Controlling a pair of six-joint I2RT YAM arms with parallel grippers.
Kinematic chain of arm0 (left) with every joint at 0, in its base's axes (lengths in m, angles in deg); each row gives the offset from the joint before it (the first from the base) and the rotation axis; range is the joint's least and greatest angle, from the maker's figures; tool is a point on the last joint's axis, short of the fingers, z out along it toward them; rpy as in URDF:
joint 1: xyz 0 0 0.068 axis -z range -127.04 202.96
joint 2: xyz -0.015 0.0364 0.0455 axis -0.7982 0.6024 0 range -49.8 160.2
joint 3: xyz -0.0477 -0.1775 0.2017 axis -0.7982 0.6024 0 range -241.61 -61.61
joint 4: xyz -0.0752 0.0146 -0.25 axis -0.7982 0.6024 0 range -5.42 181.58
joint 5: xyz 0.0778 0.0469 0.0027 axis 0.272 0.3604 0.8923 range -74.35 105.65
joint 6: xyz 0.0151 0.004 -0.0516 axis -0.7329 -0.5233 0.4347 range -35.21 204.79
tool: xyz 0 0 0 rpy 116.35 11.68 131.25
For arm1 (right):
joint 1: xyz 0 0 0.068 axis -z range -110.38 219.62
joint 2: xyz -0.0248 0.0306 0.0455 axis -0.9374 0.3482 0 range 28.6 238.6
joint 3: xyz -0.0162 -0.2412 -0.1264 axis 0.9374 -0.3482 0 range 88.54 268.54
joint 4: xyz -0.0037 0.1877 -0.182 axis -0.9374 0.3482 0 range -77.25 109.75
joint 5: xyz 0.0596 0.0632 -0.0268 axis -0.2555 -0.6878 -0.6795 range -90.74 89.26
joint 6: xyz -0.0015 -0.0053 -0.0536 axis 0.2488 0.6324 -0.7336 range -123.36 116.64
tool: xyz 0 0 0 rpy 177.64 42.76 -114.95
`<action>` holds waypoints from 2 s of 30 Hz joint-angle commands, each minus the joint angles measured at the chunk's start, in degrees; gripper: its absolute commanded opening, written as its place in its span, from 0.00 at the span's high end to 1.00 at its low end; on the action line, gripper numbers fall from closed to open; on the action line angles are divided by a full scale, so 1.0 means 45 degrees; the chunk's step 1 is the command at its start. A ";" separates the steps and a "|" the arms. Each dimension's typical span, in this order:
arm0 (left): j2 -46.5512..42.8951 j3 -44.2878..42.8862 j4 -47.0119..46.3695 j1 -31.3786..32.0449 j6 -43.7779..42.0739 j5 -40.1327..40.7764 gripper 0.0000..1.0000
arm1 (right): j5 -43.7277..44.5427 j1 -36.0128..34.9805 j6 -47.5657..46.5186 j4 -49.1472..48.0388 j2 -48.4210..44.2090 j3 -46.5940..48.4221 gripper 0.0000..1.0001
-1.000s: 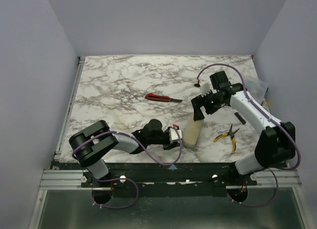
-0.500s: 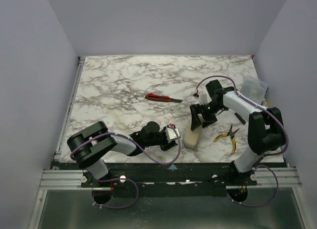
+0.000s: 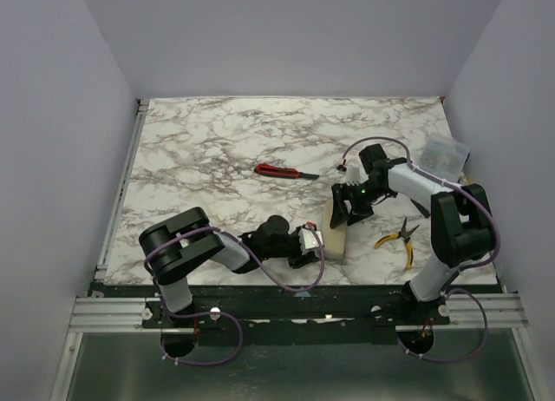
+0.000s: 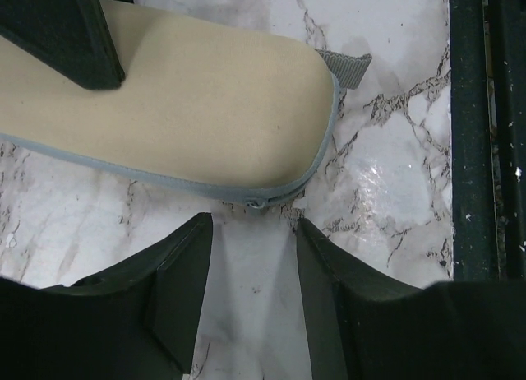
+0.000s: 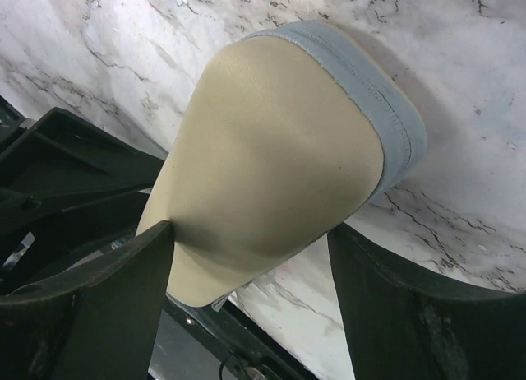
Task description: Open the umbrella
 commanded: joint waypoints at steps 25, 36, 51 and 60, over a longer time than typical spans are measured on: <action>-0.0026 -0.0238 -0.1016 0.0315 0.2636 0.1490 1.00 | -0.0218 0.0023 0.1234 -0.2044 -0.0945 -0.1282 0.35; -0.0156 -0.1192 0.0714 -0.0594 0.3547 0.2819 1.00 | -0.0656 0.0023 -0.1133 -0.1410 -0.0144 -0.0403 0.54; 0.0088 -0.2438 0.2117 -0.2557 0.5160 0.2636 1.00 | -0.0739 0.0023 -0.4216 0.0179 0.0663 0.0222 0.59; 0.0286 -0.3151 0.2764 -0.3580 0.6010 0.1935 1.00 | -0.0965 0.0017 -0.6682 0.1102 0.1118 0.0602 0.60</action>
